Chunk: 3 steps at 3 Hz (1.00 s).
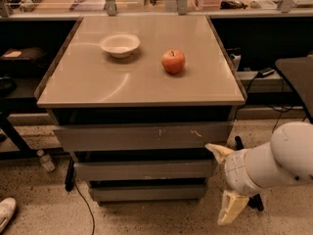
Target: Open middle drawer
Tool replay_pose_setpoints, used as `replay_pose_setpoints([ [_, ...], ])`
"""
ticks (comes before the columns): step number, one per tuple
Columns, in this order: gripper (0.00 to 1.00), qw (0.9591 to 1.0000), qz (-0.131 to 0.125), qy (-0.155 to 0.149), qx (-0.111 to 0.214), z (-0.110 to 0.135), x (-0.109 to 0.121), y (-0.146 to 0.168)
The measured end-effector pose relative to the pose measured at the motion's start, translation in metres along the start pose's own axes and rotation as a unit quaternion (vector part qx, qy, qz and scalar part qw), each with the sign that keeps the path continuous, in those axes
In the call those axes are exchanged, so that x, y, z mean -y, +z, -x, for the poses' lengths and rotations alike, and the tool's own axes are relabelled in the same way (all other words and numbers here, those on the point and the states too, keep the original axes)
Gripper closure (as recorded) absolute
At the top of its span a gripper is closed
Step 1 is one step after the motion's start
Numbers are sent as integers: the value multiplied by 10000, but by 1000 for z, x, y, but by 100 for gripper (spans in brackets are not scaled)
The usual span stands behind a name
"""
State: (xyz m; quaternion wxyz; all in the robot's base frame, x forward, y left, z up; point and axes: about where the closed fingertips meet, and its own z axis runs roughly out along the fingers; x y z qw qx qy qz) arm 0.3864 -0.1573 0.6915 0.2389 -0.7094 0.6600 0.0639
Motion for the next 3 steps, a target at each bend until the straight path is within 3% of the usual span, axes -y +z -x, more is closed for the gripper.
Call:
replay_pose_setpoints([
  [2,0,9996,-136,-51,243,-39,37,111],
  [3,0,9993,-45,24,380,-62,42,159],
])
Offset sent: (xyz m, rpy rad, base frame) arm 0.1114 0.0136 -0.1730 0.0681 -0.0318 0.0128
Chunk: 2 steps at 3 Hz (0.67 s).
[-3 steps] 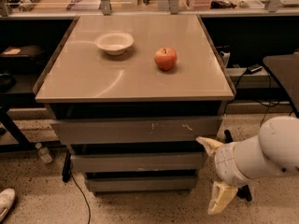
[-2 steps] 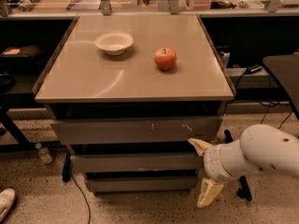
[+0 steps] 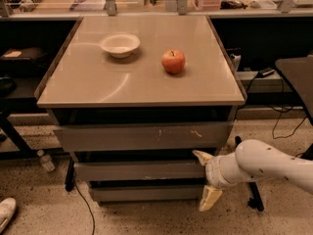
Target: Open middle drawer
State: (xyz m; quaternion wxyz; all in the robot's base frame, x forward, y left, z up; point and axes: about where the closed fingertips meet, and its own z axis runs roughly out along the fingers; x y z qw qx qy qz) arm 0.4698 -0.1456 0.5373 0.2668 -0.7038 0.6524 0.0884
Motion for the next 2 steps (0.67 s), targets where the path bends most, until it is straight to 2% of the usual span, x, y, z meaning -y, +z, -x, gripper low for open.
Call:
replay_pose_setpoints([
  [1,0,10000,0,0,0,0,0,0],
  [2,0,9999,74,144,20,-12,-2,19],
])
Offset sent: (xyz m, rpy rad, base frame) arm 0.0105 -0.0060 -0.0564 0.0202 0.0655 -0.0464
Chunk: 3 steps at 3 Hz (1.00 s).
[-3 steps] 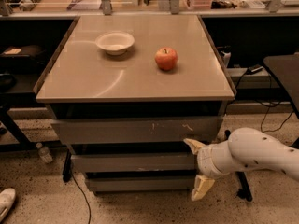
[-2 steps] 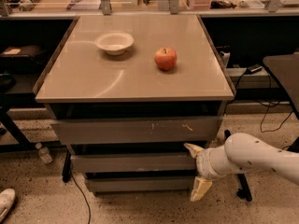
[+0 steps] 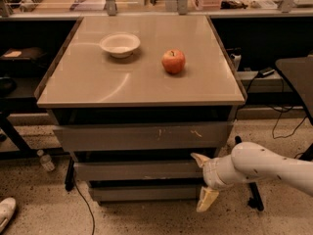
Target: Open middle drawer
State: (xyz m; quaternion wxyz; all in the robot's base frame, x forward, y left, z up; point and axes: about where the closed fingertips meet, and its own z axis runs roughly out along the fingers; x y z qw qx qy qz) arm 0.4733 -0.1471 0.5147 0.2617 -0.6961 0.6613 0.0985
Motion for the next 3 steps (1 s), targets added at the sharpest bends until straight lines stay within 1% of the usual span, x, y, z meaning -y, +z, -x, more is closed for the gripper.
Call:
replay_pose_setpoints([
  [1,0,9998,-89,148,-95,-19,2,27],
  [2,0,9992,-275,231,-179,-34,13,48],
  [3,0,9987,-422,213,-211,-42,28,63],
])
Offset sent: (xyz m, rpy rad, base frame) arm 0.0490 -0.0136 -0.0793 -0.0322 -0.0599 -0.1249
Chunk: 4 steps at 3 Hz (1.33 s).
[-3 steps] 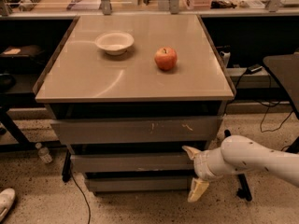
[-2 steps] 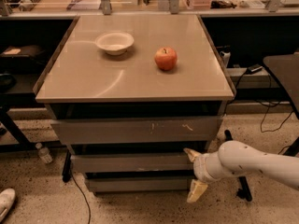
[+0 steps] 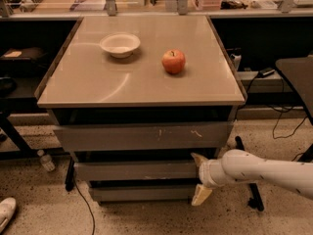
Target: Open middle drawer
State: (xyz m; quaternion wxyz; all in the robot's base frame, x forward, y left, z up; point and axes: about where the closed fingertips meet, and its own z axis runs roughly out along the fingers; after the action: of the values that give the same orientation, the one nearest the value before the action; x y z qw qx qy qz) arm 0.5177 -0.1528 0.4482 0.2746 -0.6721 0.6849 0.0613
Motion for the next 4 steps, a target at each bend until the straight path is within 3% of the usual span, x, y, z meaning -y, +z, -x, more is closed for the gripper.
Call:
replay_pose_setpoints([
  [3,0,9986,-8,20,522,-17,33,59],
  [4,0,9986,-9,22,522,-17,33,60],
])
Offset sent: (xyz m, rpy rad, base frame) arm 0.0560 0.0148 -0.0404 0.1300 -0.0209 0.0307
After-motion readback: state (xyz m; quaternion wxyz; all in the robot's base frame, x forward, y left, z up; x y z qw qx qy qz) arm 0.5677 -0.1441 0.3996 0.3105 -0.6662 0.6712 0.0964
